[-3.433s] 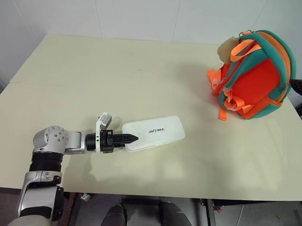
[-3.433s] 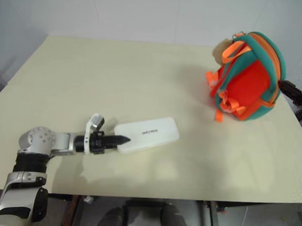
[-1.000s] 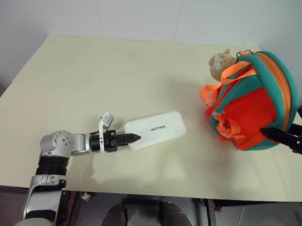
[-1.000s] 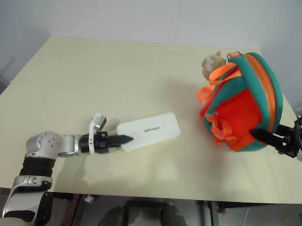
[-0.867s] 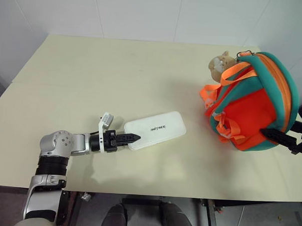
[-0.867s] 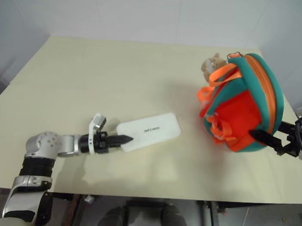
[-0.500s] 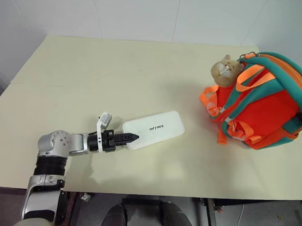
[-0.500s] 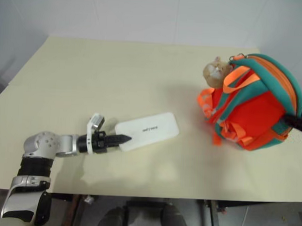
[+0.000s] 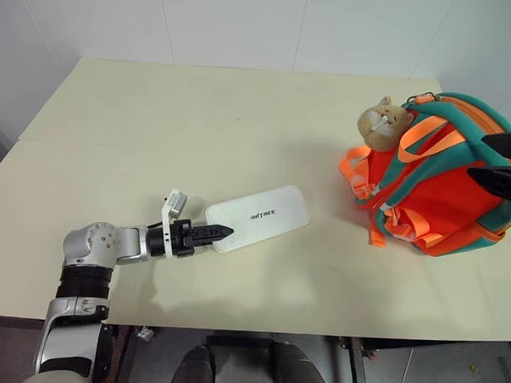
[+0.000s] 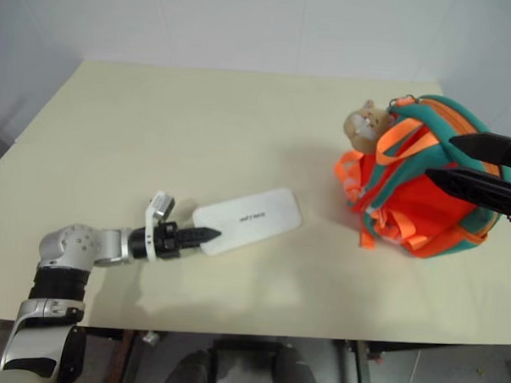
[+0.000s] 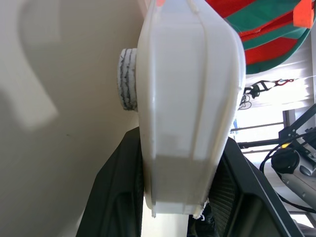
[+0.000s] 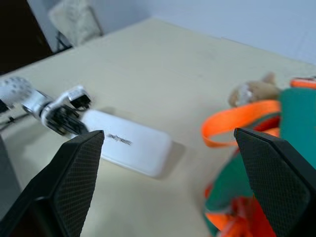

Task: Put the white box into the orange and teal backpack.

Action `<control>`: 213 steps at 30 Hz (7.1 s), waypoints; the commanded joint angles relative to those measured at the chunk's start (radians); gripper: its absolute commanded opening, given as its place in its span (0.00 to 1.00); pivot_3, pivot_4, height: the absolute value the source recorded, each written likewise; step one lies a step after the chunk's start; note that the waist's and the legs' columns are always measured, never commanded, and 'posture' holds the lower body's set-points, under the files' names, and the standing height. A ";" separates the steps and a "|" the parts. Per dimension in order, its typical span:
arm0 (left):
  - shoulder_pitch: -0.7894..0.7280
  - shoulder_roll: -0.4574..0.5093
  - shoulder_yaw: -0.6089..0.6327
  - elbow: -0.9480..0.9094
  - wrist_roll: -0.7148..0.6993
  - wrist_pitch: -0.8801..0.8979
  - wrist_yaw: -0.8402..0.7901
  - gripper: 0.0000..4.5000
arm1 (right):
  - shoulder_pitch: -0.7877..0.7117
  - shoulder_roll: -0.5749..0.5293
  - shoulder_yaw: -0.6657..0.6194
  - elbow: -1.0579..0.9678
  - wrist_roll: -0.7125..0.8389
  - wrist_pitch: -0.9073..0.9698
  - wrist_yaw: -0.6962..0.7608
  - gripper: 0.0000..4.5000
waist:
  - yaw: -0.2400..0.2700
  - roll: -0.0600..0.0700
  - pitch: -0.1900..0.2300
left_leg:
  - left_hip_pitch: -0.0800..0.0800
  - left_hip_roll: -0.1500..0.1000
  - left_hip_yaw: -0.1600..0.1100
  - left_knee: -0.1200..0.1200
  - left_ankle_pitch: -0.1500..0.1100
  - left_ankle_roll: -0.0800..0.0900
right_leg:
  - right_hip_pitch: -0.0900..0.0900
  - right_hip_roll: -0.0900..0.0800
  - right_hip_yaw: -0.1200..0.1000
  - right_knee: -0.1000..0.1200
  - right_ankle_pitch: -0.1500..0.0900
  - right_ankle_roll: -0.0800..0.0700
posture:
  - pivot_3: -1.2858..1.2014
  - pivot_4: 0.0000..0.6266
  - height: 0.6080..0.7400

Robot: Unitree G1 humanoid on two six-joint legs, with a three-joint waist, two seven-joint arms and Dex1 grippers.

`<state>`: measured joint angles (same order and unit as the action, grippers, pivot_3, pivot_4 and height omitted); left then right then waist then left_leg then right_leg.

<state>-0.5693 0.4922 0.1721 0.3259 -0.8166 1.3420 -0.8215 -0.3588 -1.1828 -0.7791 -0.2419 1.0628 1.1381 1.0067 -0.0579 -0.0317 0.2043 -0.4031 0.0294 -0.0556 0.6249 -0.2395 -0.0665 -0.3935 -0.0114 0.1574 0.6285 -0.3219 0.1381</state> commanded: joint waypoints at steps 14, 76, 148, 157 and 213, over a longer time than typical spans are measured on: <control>0.086 0.022 0.092 -0.095 -0.016 0.043 0.070 0.30 | 0.148 0.228 0.204 -0.152 -0.057 -0.046 -0.290 0.99 | 0.002 -0.002 -0.001 | 0.000 0.001 0.000 -0.004 0.000 0.000 | -0.002 0.000 0.000 0.001 0.000 -0.001 | 0.52 0.24 1.00; 0.108 0.028 0.182 -0.120 -0.038 0.016 0.132 0.30 | -0.183 0.826 0.539 0.225 -0.648 -0.722 -0.695 0.24 | -0.007 -0.002 -0.001 | 0.001 0.001 -0.001 -0.008 0.001 -0.002 | -0.003 0.000 -0.002 0.002 0.002 -0.002 | 0.52 0.24 1.00; 0.209 0.395 0.192 -0.348 -0.107 -0.610 -0.352 0.30 | -0.253 0.260 0.764 0.168 -0.078 0.049 0.309 0.03 | -0.021 -0.004 0.001 | -0.007 0.002 0.000 -0.010 0.002 -0.004 | -0.017 0.001 -0.003 0.009 -0.004 -0.009 | 0.52 0.24 1.00; 0.143 0.415 0.117 -0.299 0.003 -0.697 -0.456 0.30 | -0.232 0.262 0.751 0.149 -0.062 0.057 0.295 0.03 | -0.019 -0.004 0.001 | -0.007 0.003 0.000 -0.010 0.002 -0.004 | -0.017 0.001 -0.003 0.009 -0.004 -0.009 | 0.52 0.24 1.00; -0.516 -0.007 -0.295 0.154 0.505 -0.984 -0.667 0.76 | -0.145 0.371 0.669 0.061 -0.023 0.054 0.176 0.03 | 0.003 -0.004 0.001 | -0.008 0.001 -0.003 0.005 0.002 -0.003 | -0.016 0.003 -0.003 0.025 -0.005 -0.006 | 0.52 0.24 1.00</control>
<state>-1.0845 0.4749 -0.1409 0.5399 -0.2852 0.3441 -1.4803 -0.5030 -0.8143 -0.0865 -0.1573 1.0139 1.1979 1.1820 -0.0548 -0.0360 0.2054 -0.4110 0.0303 -0.0580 0.6298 -0.2378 -0.0699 -0.4100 -0.0088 0.1544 0.6535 -0.3268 0.1322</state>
